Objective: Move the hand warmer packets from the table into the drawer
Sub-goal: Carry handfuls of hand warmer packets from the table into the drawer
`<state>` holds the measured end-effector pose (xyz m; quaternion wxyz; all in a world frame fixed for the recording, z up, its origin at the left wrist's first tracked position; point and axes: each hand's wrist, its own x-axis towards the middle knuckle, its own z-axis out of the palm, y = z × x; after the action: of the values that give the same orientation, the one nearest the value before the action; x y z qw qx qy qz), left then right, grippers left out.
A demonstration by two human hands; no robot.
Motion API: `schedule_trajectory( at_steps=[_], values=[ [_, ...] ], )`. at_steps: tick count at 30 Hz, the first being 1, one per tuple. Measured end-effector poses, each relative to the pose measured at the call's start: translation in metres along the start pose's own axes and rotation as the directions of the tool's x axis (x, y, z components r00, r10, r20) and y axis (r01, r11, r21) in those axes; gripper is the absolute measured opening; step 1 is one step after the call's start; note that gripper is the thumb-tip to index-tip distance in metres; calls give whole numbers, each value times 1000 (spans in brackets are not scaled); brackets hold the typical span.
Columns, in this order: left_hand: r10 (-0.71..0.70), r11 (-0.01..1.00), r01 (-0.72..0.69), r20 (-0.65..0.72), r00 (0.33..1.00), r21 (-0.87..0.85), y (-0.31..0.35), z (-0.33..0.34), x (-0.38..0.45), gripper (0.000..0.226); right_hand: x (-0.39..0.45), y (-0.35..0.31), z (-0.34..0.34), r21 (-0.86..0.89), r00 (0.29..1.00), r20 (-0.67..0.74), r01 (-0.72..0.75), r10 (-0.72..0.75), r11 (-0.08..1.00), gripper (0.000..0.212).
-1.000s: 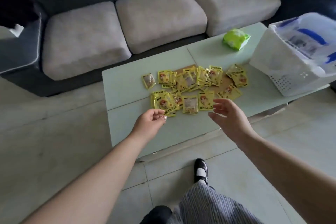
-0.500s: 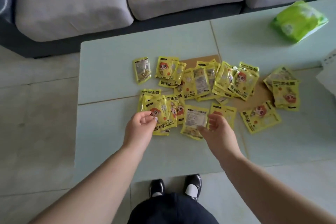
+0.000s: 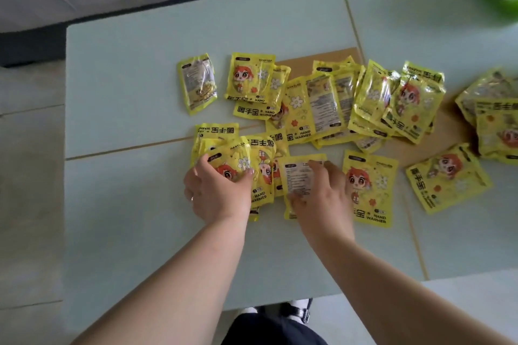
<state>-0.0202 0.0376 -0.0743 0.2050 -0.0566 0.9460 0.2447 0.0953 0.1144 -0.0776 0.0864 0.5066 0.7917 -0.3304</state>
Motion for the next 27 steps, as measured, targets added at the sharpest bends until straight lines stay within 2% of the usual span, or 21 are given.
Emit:
schedule_trajectory(
  at_steps=[5, 8, 11, 13, 15, 17, 20, 24, 26, 27],
  values=[
    [30, 997, -31, -21, 999, -74, -4, -6, 9, 92, 11, -1, -1, 9, 1000, -17, -5, 5, 1000, 83],
    [55, 988, -60, -40, 998, -141, -11, -14, 16, 93, 17, -1, -4, 190, 998, 45, -41, 33, 981, 94],
    [76, 978, -88, -65, 995, -191, -17, -25, 19, 92, 19, -2, -15, 413, 979, 145, -194, 146, 890, 100],
    [124, 969, -132, -52, 991, -209, -17, -33, 16, 92, 18, 4, -23, 466, 971, 156, -236, 184, 853, 93],
    [159, 961, -151, 15, 987, -233, -12, -36, 10, 92, 18, 14, -32, 494, 968, 129, -250, 214, 832, 66],
    [182, 963, -153, 118, 976, -223, -5, -33, 3, 90, 18, 27, -39, 502, 963, 100, -266, 250, 823, 33],
    [224, 968, -191, 220, 949, -163, 6, -19, -5, 87, 20, 47, -48, 466, 955, 43, -280, 294, 840, 20],
    [199, 980, -189, 194, 961, -66, 15, 3, -3, 74, 26, 62, -49, 262, 957, -122, -225, 263, 939, 39],
    [188, 981, -192, 123, 974, 26, 16, 9, -1, 68, 27, 61, -46, 242, 953, -141, -228, 267, 943, 52],
    [189, 978, -195, 89, 978, 68, 15, 11, 0, 66, 27, 59, -46, 236, 953, -137, -234, 270, 943, 51]
  ],
)
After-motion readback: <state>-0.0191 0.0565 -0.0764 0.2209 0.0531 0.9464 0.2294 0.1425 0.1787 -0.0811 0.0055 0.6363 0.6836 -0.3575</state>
